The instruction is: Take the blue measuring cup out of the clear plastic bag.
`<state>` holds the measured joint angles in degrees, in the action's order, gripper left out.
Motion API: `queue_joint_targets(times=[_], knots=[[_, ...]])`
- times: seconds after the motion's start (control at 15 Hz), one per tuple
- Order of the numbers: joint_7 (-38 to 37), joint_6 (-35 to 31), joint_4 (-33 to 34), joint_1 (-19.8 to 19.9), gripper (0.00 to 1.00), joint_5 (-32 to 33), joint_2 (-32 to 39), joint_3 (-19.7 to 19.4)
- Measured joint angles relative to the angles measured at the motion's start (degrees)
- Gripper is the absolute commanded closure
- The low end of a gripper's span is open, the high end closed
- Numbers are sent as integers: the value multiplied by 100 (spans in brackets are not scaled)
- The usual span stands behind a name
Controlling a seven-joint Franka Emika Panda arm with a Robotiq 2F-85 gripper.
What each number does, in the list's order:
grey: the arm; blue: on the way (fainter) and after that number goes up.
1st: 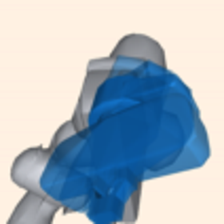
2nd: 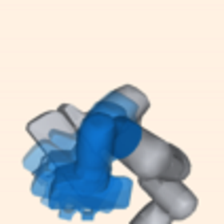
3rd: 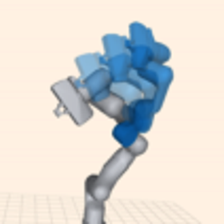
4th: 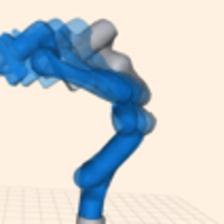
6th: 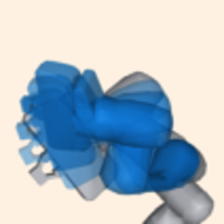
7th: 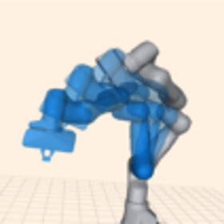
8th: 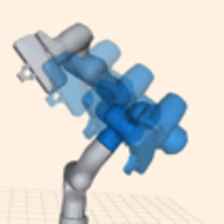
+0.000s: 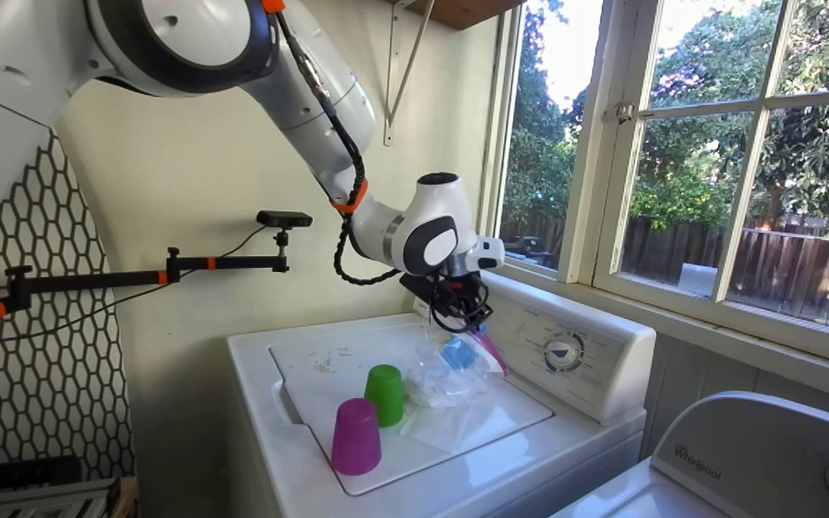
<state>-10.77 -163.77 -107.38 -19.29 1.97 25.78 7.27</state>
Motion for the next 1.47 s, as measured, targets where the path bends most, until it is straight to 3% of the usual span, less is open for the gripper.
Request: queue_joint_targets(times=[0.33, 0.4, 0.47, 1.0, 1.27, 1.33, 1.4, 1.47], knots=[[-350, -60, -194, 133, 97, -336, -257, -21], [-387, -60, -226, 152, 73, -428, -304, -12], [-394, -60, -247, 169, 63, -525, -345, 3], [-378, -60, -263, 228, 3, -800, -362, 299], [-342, -60, -263, 226, 1, -800, -276, 383], [-338, -71, -262, 225, 25, -800, -246, 387], [-338, -112, -263, 225, 27, -800, -212, 387], [-338, -183, -263, 224, 35, -800, -177, 382]])
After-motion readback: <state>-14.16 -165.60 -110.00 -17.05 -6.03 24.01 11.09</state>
